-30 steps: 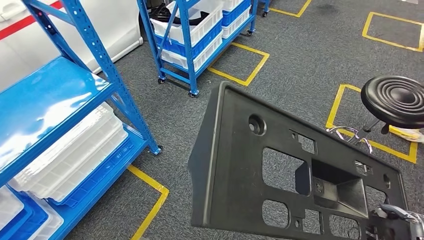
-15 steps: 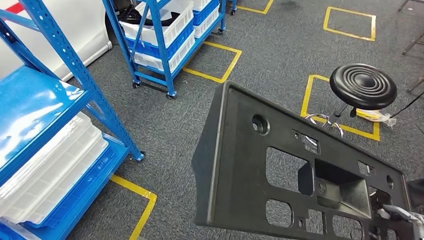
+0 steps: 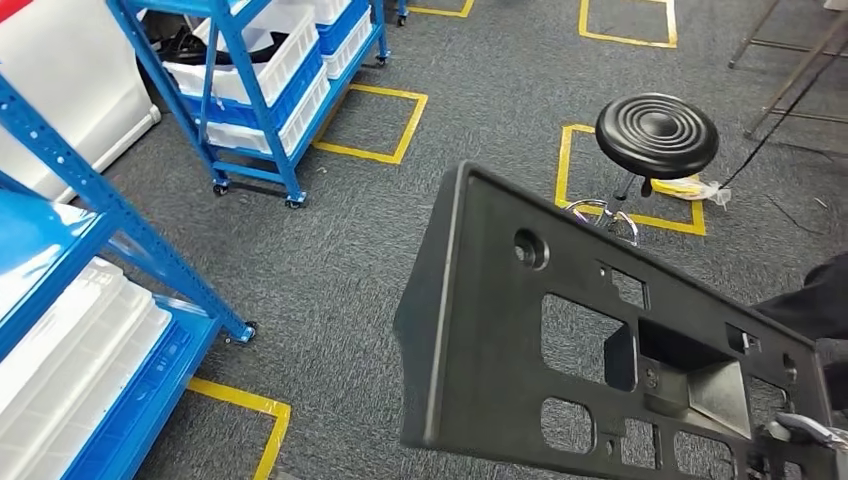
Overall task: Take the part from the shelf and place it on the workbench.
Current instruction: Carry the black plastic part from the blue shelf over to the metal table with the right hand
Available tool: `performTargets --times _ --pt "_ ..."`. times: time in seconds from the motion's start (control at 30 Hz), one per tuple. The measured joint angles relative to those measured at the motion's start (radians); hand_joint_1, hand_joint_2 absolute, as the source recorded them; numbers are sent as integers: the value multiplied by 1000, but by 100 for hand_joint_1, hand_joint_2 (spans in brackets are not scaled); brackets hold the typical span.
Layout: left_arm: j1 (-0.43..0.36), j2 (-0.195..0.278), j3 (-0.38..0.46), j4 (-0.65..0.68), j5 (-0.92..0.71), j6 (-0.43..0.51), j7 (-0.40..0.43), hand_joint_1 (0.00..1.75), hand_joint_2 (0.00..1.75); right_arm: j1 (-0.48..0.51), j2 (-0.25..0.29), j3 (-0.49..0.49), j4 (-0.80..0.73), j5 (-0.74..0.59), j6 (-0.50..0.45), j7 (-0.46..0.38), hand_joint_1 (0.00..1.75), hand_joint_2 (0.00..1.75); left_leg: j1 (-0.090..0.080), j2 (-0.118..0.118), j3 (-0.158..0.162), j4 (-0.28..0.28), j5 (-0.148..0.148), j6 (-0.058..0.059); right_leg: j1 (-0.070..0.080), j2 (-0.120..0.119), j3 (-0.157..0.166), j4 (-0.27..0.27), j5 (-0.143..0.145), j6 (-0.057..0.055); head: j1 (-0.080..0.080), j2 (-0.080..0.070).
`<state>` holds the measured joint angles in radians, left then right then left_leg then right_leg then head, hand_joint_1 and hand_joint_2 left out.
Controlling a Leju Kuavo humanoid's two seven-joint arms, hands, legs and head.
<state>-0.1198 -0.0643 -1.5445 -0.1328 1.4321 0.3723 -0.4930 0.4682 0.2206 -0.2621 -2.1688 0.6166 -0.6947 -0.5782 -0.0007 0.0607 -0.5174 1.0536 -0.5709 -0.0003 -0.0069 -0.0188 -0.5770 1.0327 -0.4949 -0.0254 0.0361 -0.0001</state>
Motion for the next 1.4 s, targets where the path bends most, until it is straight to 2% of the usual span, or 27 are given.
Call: performTargets --times 0.07,0.1,0.13,0.17,0.23,0.27,0.3,0.37,0.43,0.5,0.57,0.6,0.63,0.67,0.7,0.77,0.83,0.93,1.0,1.1,1.13,1.17,1.2,1.23,1.3,1.37,1.4 --pt "2 0 0 0 6 0 -1 0 175 -1 0 0 -1 0 0 0 175 175 4 -43 -58 126 -66 -7 -1 17 -1 -1 2 -6 0 0" --pt "3 0 1 0 8 0 -2 0 175 -1 0 0 -1 -1 0 0 175 175 5 -50 -88 189 -88 -9 -1 26 -1 -1 2 -7 0 0" --pt "5 0 1 0 11 0 -2 0 175 -1 0 0 -1 -1 0 -1 175 175 5 -52 -107 227 -93 -10 0 38 -1 0 2 -7 0 0" --pt "7 0 1 0 12 0 -2 0 175 -1 0 0 -1 -1 0 -1 175 175 5 -53 -110 227 -78 -9 0 49 0 1 2 -7 0 0" --pt "7 0 1 0 13 0 -3 0 175 -1 0 0 -1 -5 0 -1 175 175 6 -66 -67 122 -2 -3 0 71 2 3 2 -7 0 0" --pt "7 0 1 0 13 0 -4 0 175 -1 0 0 -2 -7 0 -2 175 175 5 -86 -40 56 29 1 1 81 2 4 2 -5 0 0" --pt "7 0 1 0 14 0 -4 0 175 -2 0 0 -2 -10 0 -2 175 175 5 -104 -18 0 49 5 1 91 -1 6 3 -1 0 0" --pt "6 0 1 0 14 0 -5 0 175 -1 0 0 -3 -13 0 -3 175 175 3 -122 -3 -40 53 11 -1 108 -10 7 9 10 0 0" --pt "4 0 1 0 14 1 -7 0 175 3 0 -1 -4 -17 0 -5 175 175 4 -106 -1 -51 60 21 -4 120 -16 7 13 22 0 0" --pt "4 0 1 0 13 3 -11 0 175 5 0 -3 -6 -22 0 -7 175 175 6 -85 2 -65 70 35 -1 91 -32 45 -15 31 1 0" --pt "5 0 1 0 13 5 -15 0 175 4 0 -4 -7 -26 0 -9 175 175 4 -62 2 -70 74 43 0 45 -82 156 -83 37 2 0" --pt "7 0 1 0 13 6 -16 0 175 4 0 -5 -7 -27 0 -9 175 175 3 -49 0 -69 74 45 -1 35 -111 221 -113 40 1 0" --pt "9 0 1 0 13 7 -17 0 175 4 0 -5 -8 -28 0 -10 175 175 2 -37 -2 -68 73 45 -2 30 -131 268 -128 43 2 0" --pt "9 0 1 0 13 8 -17 0 175 4 0 -5 -8 -28 0 -10 175 175 2 -25 -3 -66 72 45 -4 27 -133 278 -124 44 1 0" --pt "9 0 1 0 13 9 -17 0 175 5 0 -5 -8 -28 0 -10 175 175 2 -14 -3 -65 70 44 -6 23 -114 249 -102 45 2 0" --pt "8 0 1 0 12 9 -18 0 175 4 0 -6 -8 -28 0 -10 175 175 1 4 1 -63 65 39 -5 -4 -36 111 -43 43 2 0" --pt "8 0 1 0 12 9 -17 0 175 4 0 -6 -8 -29 0 -11 175 175 -4 18 5 -58 59 30 1 -29 17 11 -16 34 1 0" --pt "5 0 1 0 11 9 -17 0 175 6 0 -9 -10 -30 0 -12 175 175 -7 37 6 -55 54 17 4 -14 18 -6 -12 17 0 0" --pt "4 0 1 0 11 9 -17 0 175 6 0 -11 -12 -30 0 -14 175 175 -3 12 -5 -22 26 7 0 1 19 -13 -6 5 0 0" --pt "6 0 1 0 11 9 -17 0 175 5 0 -11 -15 -30 0 -15 175 175 3 -46 -88 165 -70 -2 -2 25 17 -14 -2 -4 0 0" --pt "8 0 1 0 11 9 -17 0 175 6 0 -11 -15 -30 0 -15 175 175 4 -51 -115 221 -87 -3 -2 35 16 -13 -1 -4 0 0" --pt "9 0 1 0 11 8 -17 0 175 6 0 -12 -15 -31 0 -15 175 175 4 -53 -129 246 -85 -3 -2 46 16 -12 -1 -4 0 0" --pt "10 0 1 0 11 8 -18 0 175 6 0 -12 -15 -31 0 -15 175 175 4 -54 -124 230 -62 -1 -1 57 17 -10 -1 -4 0 0" --pt "10 0 1 0 11 7 -18 0 175 7 0 -12 -15 -31 0 -15 175 175 5 -59 -101 176 -24 1 -2 69 18 -9 -2 -4 0 0" --pt "9 0 1 0 12 7 -20 0 175 6 0 -13 -15 -31 0 -15 175 175 7 -97 -43 33 42 8 -2 90 16 -6 -2 -1 0 0" --pt "8 1 1 0 12 6 -21 0 175 6 0 -13 -15 -32 0 -15 175 175 7 -129 -13 -39 62 13 -3 110 9 -4 1 9 0 0" --pt "8 1 1 0 12 5 -22 0 175 7 0 -13 -15 -32 0 -15 175 175 6 -129 -11 -44 61 15 -4 120 4 -4 4 16 0 0"
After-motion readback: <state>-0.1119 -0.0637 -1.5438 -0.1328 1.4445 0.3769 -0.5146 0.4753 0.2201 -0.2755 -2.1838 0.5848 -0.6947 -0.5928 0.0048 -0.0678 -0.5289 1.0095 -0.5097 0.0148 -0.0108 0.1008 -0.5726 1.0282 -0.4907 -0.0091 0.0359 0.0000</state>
